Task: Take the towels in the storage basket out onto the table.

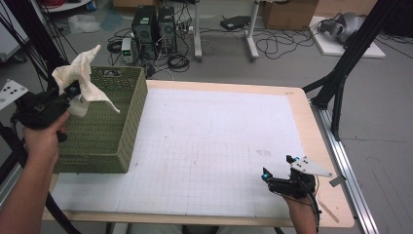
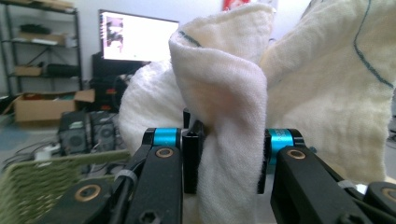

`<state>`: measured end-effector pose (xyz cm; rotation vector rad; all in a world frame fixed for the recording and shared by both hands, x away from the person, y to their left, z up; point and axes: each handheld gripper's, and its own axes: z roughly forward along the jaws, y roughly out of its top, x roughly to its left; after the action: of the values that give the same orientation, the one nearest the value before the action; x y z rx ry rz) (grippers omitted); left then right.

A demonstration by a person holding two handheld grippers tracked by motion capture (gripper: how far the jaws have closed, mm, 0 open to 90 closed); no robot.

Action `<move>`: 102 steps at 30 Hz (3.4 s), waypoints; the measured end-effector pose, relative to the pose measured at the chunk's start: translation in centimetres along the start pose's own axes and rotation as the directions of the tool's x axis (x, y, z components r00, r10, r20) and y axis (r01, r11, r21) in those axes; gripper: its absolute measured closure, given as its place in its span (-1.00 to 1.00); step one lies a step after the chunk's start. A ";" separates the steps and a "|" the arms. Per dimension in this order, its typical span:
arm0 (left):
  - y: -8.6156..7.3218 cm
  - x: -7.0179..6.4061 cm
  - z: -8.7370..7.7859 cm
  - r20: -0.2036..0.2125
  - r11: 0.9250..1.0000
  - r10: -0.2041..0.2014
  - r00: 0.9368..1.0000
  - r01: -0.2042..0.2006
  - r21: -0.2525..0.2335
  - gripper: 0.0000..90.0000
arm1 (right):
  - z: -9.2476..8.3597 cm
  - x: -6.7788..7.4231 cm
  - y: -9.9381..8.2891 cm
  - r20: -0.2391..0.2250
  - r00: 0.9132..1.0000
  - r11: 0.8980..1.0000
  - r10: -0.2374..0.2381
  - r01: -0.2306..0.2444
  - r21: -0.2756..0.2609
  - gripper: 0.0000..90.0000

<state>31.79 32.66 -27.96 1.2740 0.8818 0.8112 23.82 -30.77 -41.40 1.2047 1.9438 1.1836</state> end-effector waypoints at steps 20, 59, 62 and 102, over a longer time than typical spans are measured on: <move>-0.2 -8.1 4.2 0.243 0.999 0.031 0.970 -0.034 0.010 0.64 | 0.0 0.0 0.0 -0.004 1.000 1.000 -0.002 0.002 -0.001 -0.89; -17.9 -22.8 15.4 0.472 0.868 -0.032 0.881 -0.209 0.450 0.43 | 0.1 -0.5 -0.3 -0.001 1.000 1.000 0.007 -0.007 0.005 -0.89; -19.3 -22.8 16.1 0.444 0.832 -0.063 0.894 -0.199 0.518 0.23 | 0.1 -0.5 -0.3 -0.003 1.000 1.000 0.005 -0.005 0.007 -0.89; -15.9 -15.0 5.2 0.290 0.921 -0.021 0.957 -0.095 0.378 -0.58 | 0.3 -0.6 -0.4 0.015 1.000 1.000 0.005 -0.005 0.013 -0.89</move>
<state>30.10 15.11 -41.88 1.7148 0.8034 0.4692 24.12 -31.30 -41.88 1.2228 1.9416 1.1626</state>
